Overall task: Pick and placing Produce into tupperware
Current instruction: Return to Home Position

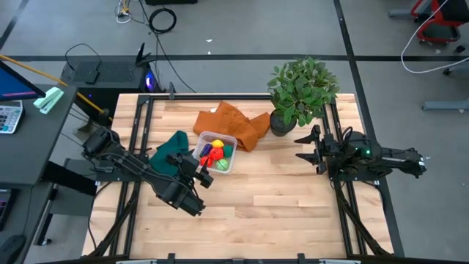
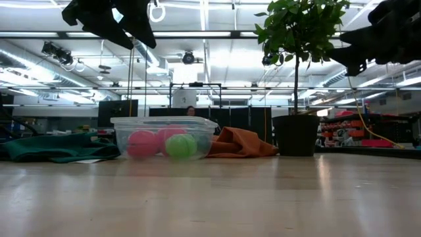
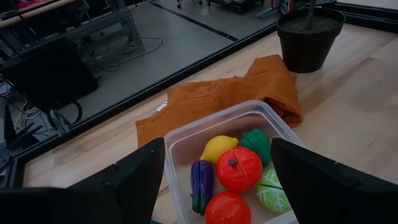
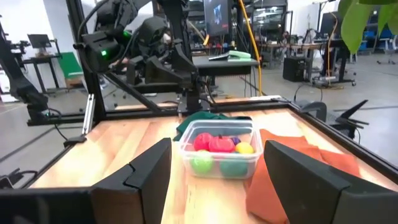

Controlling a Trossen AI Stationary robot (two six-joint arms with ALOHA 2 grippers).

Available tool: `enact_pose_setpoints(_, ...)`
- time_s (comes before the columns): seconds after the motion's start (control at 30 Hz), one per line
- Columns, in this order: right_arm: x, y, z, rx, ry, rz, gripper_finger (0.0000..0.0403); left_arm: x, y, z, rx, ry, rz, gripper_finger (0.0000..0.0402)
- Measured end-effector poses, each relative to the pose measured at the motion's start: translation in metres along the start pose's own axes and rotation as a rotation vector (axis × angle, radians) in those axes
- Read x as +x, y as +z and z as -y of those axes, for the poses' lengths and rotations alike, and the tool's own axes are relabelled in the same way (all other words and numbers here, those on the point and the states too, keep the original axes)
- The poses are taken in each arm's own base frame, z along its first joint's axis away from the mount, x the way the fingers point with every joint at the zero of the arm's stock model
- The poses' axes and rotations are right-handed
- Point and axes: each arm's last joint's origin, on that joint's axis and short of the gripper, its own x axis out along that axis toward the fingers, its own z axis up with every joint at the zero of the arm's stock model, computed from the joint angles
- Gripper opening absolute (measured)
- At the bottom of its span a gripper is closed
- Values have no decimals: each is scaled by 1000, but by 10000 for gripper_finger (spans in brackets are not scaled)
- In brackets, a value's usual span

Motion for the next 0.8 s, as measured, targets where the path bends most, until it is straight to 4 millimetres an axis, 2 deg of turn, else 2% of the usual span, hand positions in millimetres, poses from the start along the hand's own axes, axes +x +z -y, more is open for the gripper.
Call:
enact_pose_setpoints(0.17, 0, 1, 0, 8, 1, 6, 219, 0, 0, 0, 2, 1, 0, 298)
enact_pose_setpoints(0.53, 6, -16, 1, 32, 7, 69, 219, 0, 0, 0, 2, 1, 0, 298)
enact_pose_setpoints(0.8, 6, -15, 1, 32, 9, 90, 217, 0, 0, 0, 1, 1, 0, 298)
